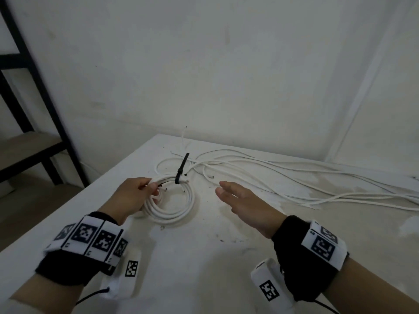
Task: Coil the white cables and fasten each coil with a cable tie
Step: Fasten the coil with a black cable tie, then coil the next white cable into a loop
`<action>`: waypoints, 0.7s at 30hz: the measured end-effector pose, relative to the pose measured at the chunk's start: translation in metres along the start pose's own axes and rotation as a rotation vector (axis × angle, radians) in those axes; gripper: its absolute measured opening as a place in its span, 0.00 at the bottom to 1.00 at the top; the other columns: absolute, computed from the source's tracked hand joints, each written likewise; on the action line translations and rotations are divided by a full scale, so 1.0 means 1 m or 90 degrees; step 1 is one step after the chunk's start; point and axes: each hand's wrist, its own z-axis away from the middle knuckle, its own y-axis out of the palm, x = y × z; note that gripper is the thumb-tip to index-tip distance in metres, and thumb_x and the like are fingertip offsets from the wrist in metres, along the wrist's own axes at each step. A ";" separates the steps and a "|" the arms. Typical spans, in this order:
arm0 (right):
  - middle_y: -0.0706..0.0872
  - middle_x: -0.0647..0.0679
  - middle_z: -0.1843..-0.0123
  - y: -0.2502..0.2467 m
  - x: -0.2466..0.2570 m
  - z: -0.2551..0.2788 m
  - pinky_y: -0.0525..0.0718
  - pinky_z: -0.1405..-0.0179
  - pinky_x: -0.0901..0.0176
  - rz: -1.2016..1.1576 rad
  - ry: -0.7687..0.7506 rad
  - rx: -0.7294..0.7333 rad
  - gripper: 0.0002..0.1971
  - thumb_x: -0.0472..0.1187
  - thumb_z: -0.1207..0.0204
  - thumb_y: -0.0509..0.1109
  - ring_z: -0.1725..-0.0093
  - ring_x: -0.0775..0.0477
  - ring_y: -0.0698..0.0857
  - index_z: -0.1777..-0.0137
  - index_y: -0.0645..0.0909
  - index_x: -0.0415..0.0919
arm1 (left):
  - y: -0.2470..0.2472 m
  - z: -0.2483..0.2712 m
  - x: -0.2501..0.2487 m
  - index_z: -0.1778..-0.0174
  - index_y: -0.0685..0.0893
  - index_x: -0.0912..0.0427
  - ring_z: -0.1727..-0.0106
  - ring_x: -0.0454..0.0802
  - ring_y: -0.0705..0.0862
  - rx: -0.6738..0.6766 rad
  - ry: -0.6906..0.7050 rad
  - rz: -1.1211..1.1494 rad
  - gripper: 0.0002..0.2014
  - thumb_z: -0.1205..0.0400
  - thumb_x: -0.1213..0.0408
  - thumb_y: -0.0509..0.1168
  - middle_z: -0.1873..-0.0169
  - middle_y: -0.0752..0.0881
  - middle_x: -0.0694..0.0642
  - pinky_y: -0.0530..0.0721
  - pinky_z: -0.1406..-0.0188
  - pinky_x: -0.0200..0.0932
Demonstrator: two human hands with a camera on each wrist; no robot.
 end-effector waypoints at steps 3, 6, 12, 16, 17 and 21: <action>0.69 0.54 0.24 -0.003 -0.005 -0.005 0.70 0.26 0.52 0.015 0.013 -0.015 0.26 0.59 0.22 0.58 0.27 0.53 0.71 0.25 0.65 0.52 | -0.006 -0.011 0.006 0.66 0.82 0.57 0.60 0.60 0.84 -0.022 -0.006 -0.033 0.15 0.15 0.65 0.57 0.63 0.87 0.60 0.82 0.55 0.51; 0.72 0.54 0.27 -0.008 -0.009 -0.008 0.72 0.28 0.51 0.034 0.020 -0.032 0.25 0.59 0.22 0.59 0.30 0.52 0.74 0.27 0.68 0.52 | -0.009 -0.022 0.007 0.65 0.82 0.62 0.65 0.55 0.82 -0.030 -0.018 -0.083 0.15 0.14 0.64 0.57 0.65 0.86 0.62 0.77 0.65 0.43; 0.75 0.54 0.30 -0.017 -0.009 -0.014 0.76 0.36 0.56 0.025 0.017 -0.052 0.24 0.57 0.21 0.59 0.42 0.56 0.81 0.28 0.69 0.51 | -0.006 -0.040 0.020 0.71 0.81 0.62 0.57 0.60 0.85 -0.001 -0.078 -0.212 0.19 0.15 0.61 0.57 0.62 0.87 0.62 0.76 0.57 0.43; 0.75 0.54 0.31 -0.019 -0.012 -0.017 0.77 0.37 0.57 0.028 0.017 -0.056 0.24 0.58 0.22 0.59 0.43 0.57 0.82 0.28 0.69 0.51 | -0.004 -0.038 0.019 0.63 0.83 0.63 0.53 0.59 0.83 0.002 -0.091 -0.376 0.17 0.15 0.57 0.58 0.62 0.83 0.61 0.71 0.57 0.41; 0.75 0.54 0.31 -0.020 -0.013 -0.018 0.77 0.38 0.57 0.030 0.017 -0.056 0.24 0.58 0.22 0.59 0.44 0.57 0.82 0.28 0.68 0.51 | -0.005 -0.038 0.019 0.61 0.84 0.62 0.51 0.59 0.83 0.004 -0.096 -0.410 0.16 0.16 0.56 0.59 0.60 0.83 0.61 0.71 0.57 0.41; 0.74 0.54 0.30 -0.022 -0.016 -0.019 0.77 0.38 0.57 0.032 0.013 -0.064 0.24 0.57 0.22 0.60 0.44 0.56 0.82 0.28 0.69 0.50 | -0.006 -0.038 0.019 0.52 0.87 0.62 0.57 0.55 0.79 0.027 -0.124 -0.456 0.15 0.17 0.55 0.60 0.56 0.85 0.61 0.75 0.55 0.42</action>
